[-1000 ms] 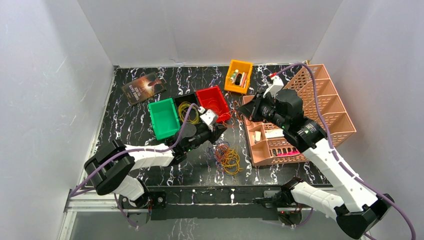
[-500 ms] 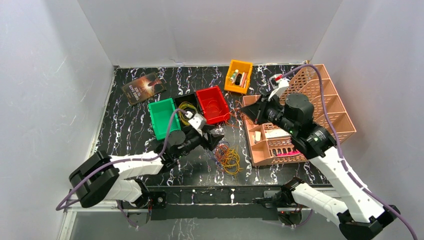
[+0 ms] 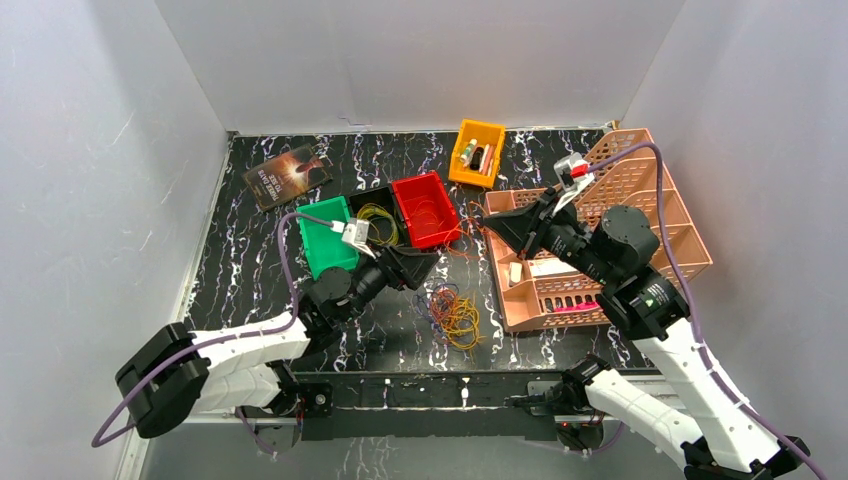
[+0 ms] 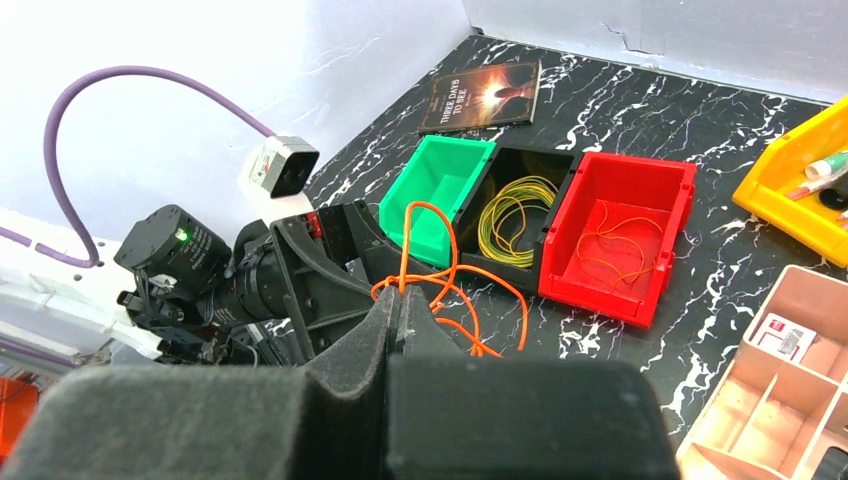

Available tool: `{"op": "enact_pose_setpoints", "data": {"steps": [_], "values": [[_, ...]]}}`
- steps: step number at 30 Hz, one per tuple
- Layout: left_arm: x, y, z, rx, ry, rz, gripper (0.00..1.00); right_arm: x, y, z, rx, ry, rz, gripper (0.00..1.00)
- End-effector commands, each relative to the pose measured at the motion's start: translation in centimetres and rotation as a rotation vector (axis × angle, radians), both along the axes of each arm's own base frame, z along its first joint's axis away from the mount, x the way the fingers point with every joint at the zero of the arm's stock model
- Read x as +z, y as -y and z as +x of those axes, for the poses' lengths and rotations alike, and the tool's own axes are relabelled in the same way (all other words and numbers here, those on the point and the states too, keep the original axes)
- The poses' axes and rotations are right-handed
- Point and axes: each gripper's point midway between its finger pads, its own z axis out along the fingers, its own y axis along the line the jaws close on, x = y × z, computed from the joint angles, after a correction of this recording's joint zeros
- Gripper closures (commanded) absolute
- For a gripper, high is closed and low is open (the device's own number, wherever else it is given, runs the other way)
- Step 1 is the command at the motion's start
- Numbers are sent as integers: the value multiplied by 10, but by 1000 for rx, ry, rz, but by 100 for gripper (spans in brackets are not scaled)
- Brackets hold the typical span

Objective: Untangle the cables

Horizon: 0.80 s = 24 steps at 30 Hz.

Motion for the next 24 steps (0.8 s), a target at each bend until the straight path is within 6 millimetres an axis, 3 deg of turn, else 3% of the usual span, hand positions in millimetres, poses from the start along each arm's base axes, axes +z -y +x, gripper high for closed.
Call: {"op": "enact_pose_setpoints", "data": {"steps": [1, 7, 16, 24], "values": [[48, 0, -5, -19, -19, -208, 27, 27, -2, -6, 36, 98, 54, 100], [62, 2, -11, -55, 11, -242, 34, 23, -6, -6, 53, 85, 61, 100], [79, 15, -19, -139, 30, -290, 33, 21, -10, -5, 65, 76, 69, 100], [78, 19, -20, -157, 27, -289, 36, 20, -13, -5, 82, 69, 80, 100]]}}
